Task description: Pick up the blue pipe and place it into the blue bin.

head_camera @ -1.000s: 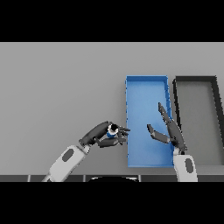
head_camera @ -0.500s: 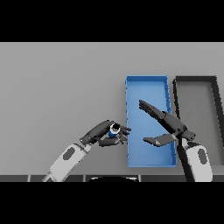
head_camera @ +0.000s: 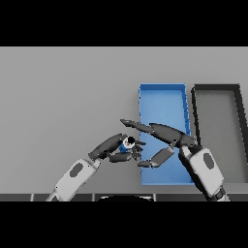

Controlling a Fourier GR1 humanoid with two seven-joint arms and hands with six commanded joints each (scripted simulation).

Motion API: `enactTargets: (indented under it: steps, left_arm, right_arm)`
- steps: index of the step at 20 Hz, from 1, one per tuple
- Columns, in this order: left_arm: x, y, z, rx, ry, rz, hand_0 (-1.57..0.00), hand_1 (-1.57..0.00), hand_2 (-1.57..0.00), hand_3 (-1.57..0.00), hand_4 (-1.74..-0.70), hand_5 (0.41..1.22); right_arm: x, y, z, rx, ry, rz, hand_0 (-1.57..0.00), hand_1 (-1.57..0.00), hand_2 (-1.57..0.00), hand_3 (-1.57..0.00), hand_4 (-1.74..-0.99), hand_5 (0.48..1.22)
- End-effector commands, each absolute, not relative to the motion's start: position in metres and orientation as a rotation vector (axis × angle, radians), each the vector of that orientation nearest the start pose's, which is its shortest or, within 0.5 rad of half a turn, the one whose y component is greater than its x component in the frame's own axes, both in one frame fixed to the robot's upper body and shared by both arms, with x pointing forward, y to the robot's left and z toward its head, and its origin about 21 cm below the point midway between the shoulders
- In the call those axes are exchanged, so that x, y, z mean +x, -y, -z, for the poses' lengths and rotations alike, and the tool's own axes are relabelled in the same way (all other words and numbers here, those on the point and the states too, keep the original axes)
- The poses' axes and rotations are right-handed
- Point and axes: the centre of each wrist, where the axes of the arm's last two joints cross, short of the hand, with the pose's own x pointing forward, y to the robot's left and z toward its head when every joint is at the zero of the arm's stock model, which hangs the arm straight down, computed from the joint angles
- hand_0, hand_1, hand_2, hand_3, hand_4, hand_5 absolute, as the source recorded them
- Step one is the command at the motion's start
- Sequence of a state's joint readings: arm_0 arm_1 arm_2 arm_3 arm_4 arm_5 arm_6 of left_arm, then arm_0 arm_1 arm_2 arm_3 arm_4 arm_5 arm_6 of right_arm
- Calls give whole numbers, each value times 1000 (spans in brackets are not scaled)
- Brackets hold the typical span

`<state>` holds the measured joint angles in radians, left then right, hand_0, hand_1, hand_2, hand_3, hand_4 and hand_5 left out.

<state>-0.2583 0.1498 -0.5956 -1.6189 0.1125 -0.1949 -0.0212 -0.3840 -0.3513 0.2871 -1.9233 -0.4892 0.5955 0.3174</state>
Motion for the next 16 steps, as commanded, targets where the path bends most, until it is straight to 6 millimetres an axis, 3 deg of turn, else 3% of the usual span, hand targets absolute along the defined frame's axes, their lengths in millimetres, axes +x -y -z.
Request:
enactTargets:
  steps: [1,9,10,11,12,13,14,16]
  left_arm:
    - [251,-100,-51,-632,1658,804,-1571,-1571,-1571,-1490,-1627,1221]
    - [258,-103,-52,-633,1663,816,-1571,-1571,-1571,-1557,-1473,1221]
    - [256,-103,-51,-634,1655,811,-1571,-1571,-1571,-1560,-1525,1221]
    - [255,-100,-50,-634,1652,821,-1571,-1571,-1571,-1284,-1568,1221]
    - [258,-102,-52,-575,1657,849,-1571,-1571,-1571,-1190,-1603,1221]
    - [260,-104,-53,-516,1631,915,-1571,-1527,-1571,-1119,-1630,1221]
    - [254,-102,-54,-519,1629,903,-1571,-1536,-1571,-1121,-1647,1221]
    - [253,-102,-53,-543,1663,879,-1571,-1548,-1571,-1283,-1680,1221]
  right_arm:
    - [266,173,-174,768,1659,-1127,1,1,1,1,-1270,510]
    - [284,127,-178,795,1568,-1219,1,1,-9,1,-1210,498]
    - [284,122,-183,799,1557,-1231,-17,-34,-54,-26,-1236,493]
    - [287,116,-185,803,1556,-1249,-107,-140,-160,-116,-1291,483]
    - [287,113,-184,803,1547,-1272,-264,-299,-308,-252,-1348,477]
    - [288,109,-183,813,1548,-1279,-475,-487,-492,-516,-1365,477]
    - [291,106,-185,835,1563,-1288,-694,-704,-708,-659,-1433,486]
    - [289,97,-188,893,1574,-1275,-1010,-1016,-1019,-880,-1527,570]
